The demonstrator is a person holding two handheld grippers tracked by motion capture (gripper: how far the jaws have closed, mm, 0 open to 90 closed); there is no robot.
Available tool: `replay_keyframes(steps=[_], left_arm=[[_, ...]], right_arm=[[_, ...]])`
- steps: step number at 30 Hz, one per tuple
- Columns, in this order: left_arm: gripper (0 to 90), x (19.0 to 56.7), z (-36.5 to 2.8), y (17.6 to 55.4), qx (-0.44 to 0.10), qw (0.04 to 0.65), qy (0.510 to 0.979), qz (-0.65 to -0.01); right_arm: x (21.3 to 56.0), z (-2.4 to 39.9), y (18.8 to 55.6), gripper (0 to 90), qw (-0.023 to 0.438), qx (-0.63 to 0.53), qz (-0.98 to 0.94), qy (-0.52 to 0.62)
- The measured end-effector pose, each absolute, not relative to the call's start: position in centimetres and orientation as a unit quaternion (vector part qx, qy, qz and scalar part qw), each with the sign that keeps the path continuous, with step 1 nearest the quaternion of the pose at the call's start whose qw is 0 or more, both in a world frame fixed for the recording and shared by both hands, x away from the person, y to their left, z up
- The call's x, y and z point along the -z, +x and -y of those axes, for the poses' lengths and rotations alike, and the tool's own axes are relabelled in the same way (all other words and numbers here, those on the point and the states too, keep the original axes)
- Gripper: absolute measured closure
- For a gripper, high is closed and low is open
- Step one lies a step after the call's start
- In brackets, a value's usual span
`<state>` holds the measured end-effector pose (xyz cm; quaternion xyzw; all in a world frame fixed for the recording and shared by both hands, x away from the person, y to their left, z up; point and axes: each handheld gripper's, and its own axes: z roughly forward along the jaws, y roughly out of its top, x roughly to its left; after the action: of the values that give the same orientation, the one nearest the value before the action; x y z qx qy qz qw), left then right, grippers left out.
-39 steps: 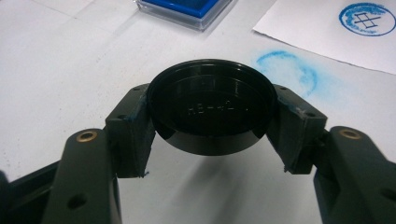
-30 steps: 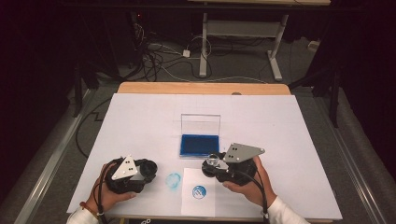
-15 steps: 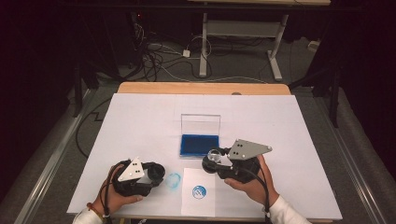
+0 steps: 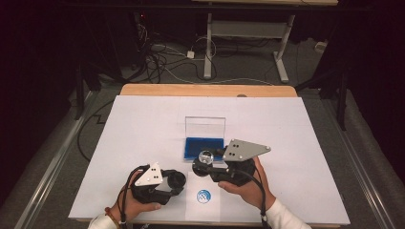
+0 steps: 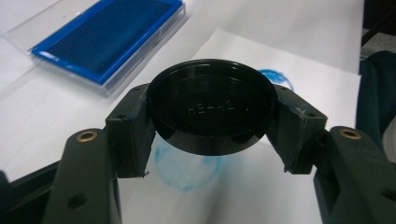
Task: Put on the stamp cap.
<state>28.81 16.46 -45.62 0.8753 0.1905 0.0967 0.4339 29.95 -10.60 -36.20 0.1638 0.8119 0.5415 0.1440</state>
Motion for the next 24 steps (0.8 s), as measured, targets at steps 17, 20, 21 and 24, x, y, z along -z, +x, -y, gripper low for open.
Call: replay_keyframes(steps=[17,20,21,24], left_arm=[[36.3,44.9,-13.9,28.9,-0.095,0.455,0.869,-0.172],[36.2,44.8,-13.6,28.9,-0.097,0.458,0.867,-0.171],[36.2,44.7,-13.6,28.9,-0.098,0.458,0.867,-0.169],[36.2,44.5,-13.5,28.9,-0.097,0.461,0.866,-0.168]], right_arm=[[37.3,8.4,29.7,56.8,0.119,-0.539,-0.82,0.153],[37.5,8.3,29.8,56.8,0.116,-0.537,-0.821,0.154],[37.5,8.3,29.8,56.8,0.116,-0.537,-0.822,0.153],[37.7,8.3,29.8,56.8,0.113,-0.536,-0.822,0.153]])
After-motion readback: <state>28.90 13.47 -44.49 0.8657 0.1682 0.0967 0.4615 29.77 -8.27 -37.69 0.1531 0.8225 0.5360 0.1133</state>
